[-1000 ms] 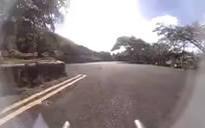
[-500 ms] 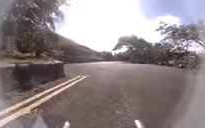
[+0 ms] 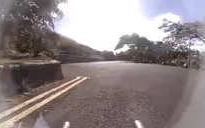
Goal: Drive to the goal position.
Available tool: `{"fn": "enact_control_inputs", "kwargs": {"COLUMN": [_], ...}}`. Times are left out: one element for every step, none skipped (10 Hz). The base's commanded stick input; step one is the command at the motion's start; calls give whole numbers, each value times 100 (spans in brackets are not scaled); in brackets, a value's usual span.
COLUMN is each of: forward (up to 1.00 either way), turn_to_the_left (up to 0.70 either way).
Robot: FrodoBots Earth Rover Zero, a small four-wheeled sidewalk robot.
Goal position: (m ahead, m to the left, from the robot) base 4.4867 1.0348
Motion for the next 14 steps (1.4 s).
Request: {"fn": "enact_control_inputs", "kwargs": {"forward": [70, 70, 70, 70, 70, 70, 70, 70, 70, 70, 70, 70, 70, 70], "turn_to_the_left": [0, 0, 0, 0, 0, 0, 0, 0, 0, 0, 0, 0, 1, 9]}}
